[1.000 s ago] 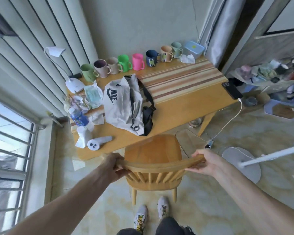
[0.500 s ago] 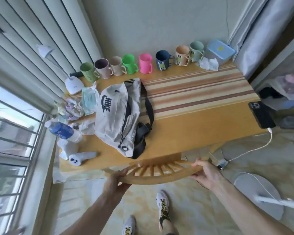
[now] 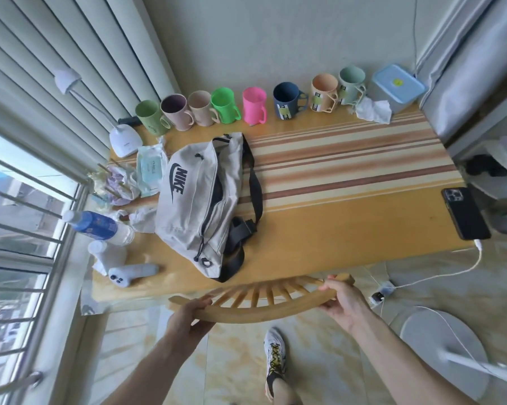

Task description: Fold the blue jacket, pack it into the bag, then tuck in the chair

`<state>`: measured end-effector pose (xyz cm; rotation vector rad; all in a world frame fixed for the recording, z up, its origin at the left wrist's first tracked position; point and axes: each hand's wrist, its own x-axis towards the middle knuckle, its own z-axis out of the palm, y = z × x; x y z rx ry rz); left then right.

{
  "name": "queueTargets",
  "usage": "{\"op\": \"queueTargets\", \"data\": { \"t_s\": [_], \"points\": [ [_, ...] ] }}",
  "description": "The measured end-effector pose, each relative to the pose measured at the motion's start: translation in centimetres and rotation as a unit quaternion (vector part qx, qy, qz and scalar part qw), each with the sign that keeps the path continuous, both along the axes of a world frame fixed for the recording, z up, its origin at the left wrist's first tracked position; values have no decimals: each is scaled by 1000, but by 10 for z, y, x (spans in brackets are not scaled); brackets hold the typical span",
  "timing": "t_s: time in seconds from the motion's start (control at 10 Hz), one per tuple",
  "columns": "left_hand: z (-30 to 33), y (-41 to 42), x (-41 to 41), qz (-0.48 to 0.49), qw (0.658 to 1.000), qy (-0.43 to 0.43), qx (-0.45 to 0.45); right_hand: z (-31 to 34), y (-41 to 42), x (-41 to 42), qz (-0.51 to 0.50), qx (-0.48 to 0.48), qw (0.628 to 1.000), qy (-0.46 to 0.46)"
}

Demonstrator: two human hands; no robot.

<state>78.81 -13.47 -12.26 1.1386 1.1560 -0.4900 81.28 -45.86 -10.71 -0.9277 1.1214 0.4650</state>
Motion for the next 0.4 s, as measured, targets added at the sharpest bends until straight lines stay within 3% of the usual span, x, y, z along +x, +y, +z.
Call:
{"op": "queueTargets", "data": {
  "t_s": [0.2, 0.4],
  "points": [
    [22, 5, -10, -46, 998, -19, 27, 18, 17, -9, 7, -67, 998, 20],
    [61, 9, -49, -99, 994, -37, -3, 45, 41, -74, -16, -62, 997, -38]
  ]
}}
